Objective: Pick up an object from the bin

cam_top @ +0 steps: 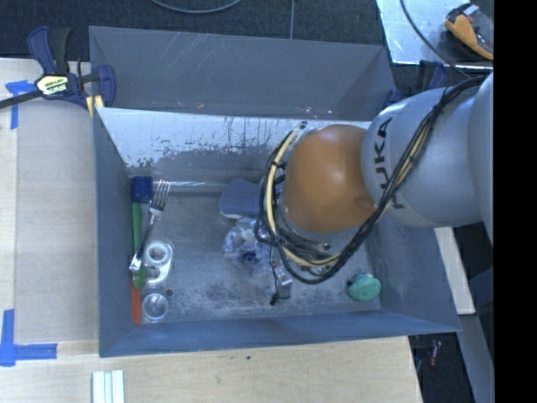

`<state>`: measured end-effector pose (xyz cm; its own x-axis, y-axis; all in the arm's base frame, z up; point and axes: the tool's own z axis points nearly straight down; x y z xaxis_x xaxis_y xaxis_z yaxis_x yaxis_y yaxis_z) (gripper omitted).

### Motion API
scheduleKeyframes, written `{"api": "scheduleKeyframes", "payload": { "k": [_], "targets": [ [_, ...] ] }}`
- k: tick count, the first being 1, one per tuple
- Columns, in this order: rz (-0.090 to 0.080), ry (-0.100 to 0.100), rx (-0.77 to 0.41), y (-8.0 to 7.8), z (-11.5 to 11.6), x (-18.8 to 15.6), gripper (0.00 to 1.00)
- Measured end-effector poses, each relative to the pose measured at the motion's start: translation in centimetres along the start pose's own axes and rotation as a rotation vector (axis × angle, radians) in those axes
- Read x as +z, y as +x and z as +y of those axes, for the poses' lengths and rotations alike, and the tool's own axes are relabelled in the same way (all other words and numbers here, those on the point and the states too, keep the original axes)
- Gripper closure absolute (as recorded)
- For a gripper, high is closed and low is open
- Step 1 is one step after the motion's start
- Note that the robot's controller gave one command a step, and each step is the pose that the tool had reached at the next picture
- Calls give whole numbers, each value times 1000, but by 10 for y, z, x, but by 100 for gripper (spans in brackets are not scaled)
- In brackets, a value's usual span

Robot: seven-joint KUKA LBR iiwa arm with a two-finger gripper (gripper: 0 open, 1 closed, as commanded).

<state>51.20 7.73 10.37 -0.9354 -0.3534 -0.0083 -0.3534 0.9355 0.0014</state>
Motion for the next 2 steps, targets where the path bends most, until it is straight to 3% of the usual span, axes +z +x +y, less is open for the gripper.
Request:
{"api": "scheduleKeyframes", "payload": {
  "k": [1,2],
  "targets": [
    [-8,2,-193,14,-30,12,0],
    [-27,4,-1,-8,-3,-86,0]
  ]
}}
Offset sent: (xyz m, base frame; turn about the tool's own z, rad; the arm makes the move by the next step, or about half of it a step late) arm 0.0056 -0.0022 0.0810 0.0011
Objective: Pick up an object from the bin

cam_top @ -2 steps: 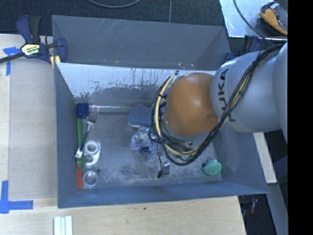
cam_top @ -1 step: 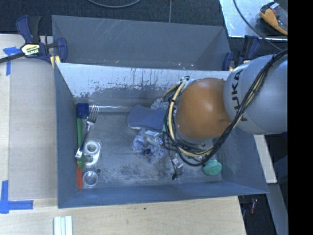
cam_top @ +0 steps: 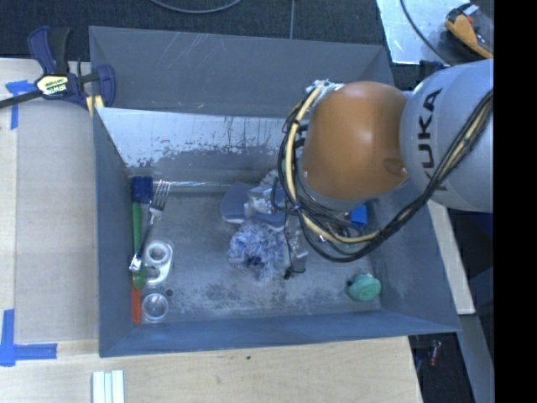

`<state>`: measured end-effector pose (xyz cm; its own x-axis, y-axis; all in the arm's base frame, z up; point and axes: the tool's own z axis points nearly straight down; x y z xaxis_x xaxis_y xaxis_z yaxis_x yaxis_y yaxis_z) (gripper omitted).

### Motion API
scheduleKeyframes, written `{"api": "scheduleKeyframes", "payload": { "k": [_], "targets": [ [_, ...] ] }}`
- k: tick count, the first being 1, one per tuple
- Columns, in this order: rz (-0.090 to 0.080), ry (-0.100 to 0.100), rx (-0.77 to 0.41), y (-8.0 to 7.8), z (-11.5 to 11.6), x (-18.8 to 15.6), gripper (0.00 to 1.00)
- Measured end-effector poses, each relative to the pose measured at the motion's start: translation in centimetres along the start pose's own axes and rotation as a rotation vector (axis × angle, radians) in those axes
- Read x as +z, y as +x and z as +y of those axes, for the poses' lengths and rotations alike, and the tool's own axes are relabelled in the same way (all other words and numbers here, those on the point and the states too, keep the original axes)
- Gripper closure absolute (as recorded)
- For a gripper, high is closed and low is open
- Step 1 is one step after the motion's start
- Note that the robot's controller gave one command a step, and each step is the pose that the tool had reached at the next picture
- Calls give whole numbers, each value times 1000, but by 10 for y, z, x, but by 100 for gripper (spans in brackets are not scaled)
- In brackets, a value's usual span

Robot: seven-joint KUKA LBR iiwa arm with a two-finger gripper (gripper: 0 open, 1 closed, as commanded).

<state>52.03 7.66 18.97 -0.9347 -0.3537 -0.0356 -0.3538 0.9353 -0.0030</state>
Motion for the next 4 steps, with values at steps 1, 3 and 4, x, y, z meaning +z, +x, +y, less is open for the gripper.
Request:
{"api": "scheduleKeyframes", "payload": {
  "k": [1,3,4],
  "targets": [
    [26,-5,-132,35,-28,14,0],
    [14,0,-10,21,-24,-69,0],
    [7,1,-24,10,-26,-50,0]
  ]
}}
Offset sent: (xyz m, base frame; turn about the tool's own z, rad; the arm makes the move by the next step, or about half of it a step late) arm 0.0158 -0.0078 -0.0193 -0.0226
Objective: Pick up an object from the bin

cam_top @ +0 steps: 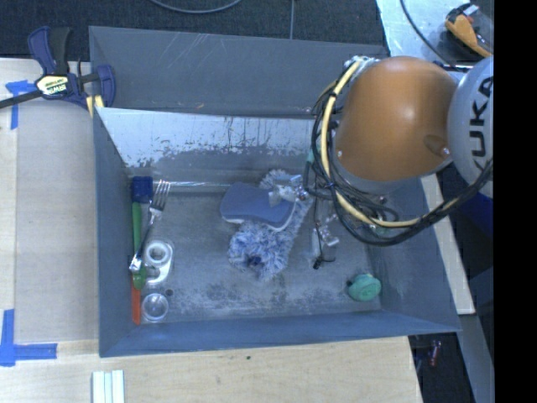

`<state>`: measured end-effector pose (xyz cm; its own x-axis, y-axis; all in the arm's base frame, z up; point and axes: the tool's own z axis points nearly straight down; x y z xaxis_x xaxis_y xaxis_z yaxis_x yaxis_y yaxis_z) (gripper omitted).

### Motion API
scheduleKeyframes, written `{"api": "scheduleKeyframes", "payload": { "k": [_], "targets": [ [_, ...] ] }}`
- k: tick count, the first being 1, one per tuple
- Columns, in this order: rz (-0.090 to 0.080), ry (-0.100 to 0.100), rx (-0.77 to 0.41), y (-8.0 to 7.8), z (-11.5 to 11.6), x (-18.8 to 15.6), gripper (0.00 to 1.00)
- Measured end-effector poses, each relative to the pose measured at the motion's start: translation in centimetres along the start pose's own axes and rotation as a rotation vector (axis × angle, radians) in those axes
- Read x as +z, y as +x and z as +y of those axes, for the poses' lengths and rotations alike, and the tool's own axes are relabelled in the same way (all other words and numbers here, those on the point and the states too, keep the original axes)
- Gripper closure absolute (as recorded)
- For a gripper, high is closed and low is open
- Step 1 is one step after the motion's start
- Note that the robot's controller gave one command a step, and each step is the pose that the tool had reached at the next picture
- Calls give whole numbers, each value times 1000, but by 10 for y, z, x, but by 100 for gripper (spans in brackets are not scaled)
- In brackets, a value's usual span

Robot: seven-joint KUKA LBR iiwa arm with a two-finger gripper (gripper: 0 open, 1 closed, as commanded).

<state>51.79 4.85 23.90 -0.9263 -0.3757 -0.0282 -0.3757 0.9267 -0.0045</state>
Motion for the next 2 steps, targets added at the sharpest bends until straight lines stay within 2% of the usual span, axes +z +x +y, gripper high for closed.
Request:
{"api": "scheduleKeyframes", "payload": {
  "k": [1,2],
  "targets": [
    [8,-3,-23,-8,4,34,0],
    [16,-9,-99,-4,2,26,0]
  ]
}}
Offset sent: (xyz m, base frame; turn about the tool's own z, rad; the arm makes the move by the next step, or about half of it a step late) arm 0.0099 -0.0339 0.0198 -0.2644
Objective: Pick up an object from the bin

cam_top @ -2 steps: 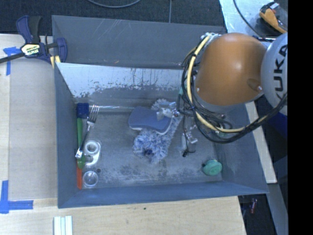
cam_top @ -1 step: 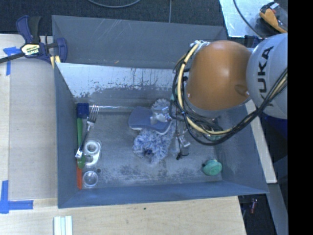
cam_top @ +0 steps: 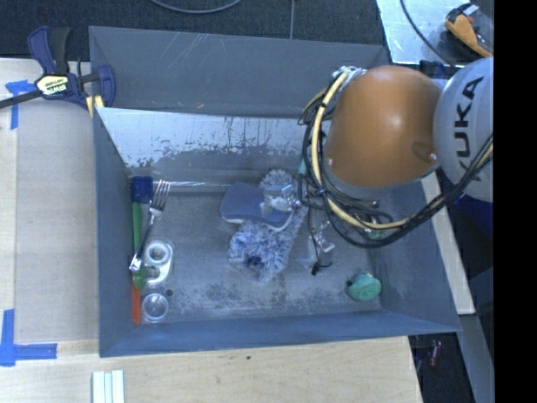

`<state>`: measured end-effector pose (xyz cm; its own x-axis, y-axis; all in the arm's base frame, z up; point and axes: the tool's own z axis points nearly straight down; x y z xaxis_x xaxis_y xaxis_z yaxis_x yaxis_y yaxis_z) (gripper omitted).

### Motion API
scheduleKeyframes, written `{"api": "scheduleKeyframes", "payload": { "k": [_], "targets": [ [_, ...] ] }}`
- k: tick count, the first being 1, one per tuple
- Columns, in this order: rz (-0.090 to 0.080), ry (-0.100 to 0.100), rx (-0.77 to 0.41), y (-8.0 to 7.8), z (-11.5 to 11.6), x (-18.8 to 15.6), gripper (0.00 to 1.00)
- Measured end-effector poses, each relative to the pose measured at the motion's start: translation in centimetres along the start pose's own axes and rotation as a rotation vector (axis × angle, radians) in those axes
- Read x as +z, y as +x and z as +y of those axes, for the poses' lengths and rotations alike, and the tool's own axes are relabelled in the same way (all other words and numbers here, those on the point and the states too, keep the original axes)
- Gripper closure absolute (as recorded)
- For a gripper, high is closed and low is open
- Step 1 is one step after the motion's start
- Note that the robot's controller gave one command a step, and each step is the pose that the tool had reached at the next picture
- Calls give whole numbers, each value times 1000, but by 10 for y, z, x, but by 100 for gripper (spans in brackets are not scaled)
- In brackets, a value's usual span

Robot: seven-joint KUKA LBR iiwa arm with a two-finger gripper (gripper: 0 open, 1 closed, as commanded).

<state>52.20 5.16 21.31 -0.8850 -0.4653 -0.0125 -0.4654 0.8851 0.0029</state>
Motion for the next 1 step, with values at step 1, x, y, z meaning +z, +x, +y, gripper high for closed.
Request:
{"api": "scheduleKeyframes", "payload": {
  "k": [1],
  "targets": [
    [-5,3,-97,-1,-60,-4,0]
  ]
}}
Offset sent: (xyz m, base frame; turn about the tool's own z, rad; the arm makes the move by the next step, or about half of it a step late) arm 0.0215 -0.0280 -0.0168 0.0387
